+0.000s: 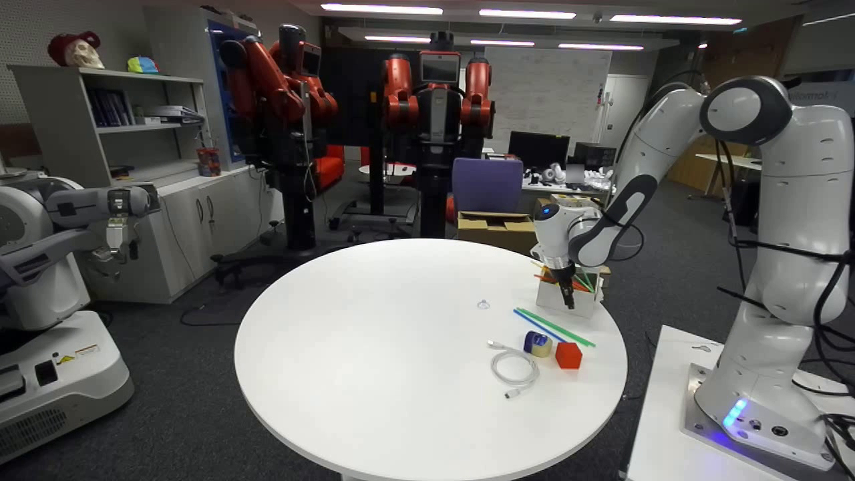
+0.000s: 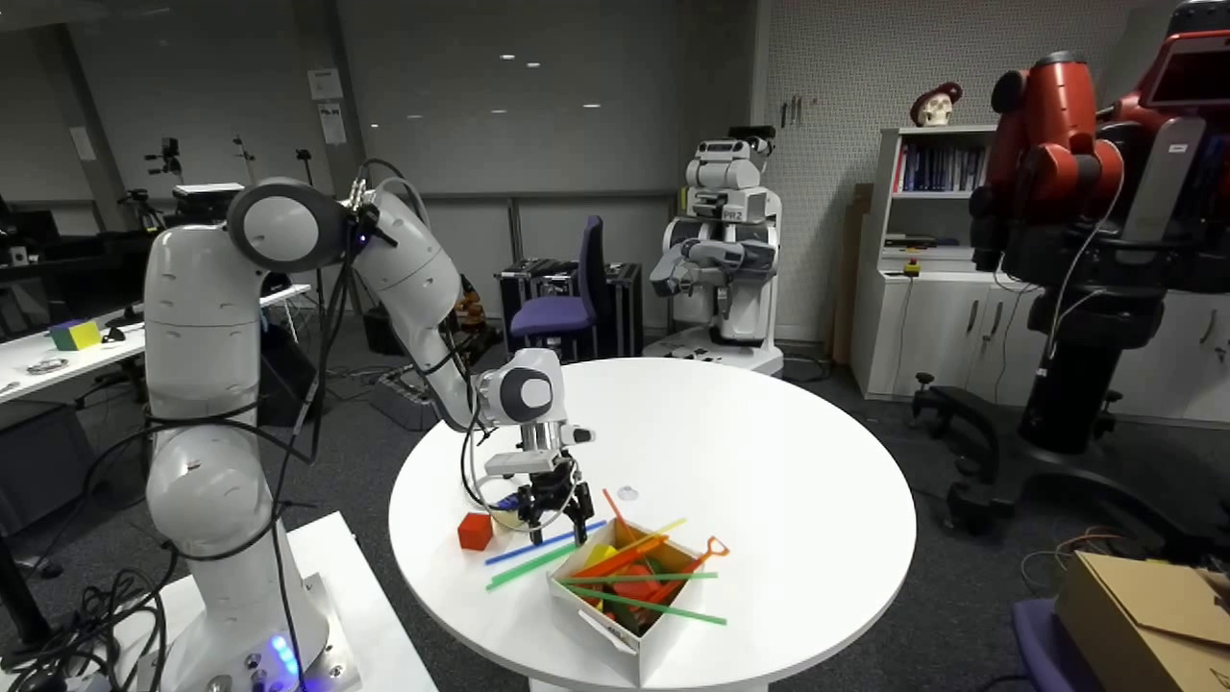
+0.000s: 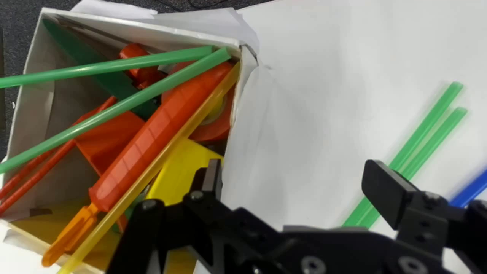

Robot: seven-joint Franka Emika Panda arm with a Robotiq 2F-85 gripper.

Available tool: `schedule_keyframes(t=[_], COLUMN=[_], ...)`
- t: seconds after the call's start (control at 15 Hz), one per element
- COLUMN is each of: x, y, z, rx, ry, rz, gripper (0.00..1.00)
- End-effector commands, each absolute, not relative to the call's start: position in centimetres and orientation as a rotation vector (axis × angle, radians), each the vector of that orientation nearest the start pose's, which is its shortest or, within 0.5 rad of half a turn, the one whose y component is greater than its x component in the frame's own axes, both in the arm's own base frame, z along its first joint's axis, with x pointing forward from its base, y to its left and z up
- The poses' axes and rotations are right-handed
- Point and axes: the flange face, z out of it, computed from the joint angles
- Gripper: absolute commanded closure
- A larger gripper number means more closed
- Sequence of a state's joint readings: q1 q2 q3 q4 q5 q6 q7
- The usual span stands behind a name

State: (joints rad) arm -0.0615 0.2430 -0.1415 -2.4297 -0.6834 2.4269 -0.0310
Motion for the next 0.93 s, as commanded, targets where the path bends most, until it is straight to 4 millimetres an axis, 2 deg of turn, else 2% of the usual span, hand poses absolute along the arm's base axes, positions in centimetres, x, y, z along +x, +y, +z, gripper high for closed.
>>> schedule_keyframes(t=[0.0, 0.13, 0.33, 0.47, 0.67, 0.8, 0.87], x=[47.0, 47.4, 46.6, 45.1, 41.6, 39.5, 39.1], y=[-11.6, -12.0, -11.2, -10.3, -9.5, -9.1, -9.0], z=[19.5, 20.2, 20.7, 21.1, 22.6, 23.9, 24.3], rx=[-3.424, -3.433, -3.437, -3.419, -3.383, -3.368, -3.355], ry=[-0.660, -0.641, -0.603, -0.561, -0.503, -0.394, -0.329], rz=[0.503, 0.479, 0.468, 0.474, 0.432, 0.399, 0.372], gripper=[0.00, 0.00, 0.00, 0.00, 0.00, 0.00, 0.00])
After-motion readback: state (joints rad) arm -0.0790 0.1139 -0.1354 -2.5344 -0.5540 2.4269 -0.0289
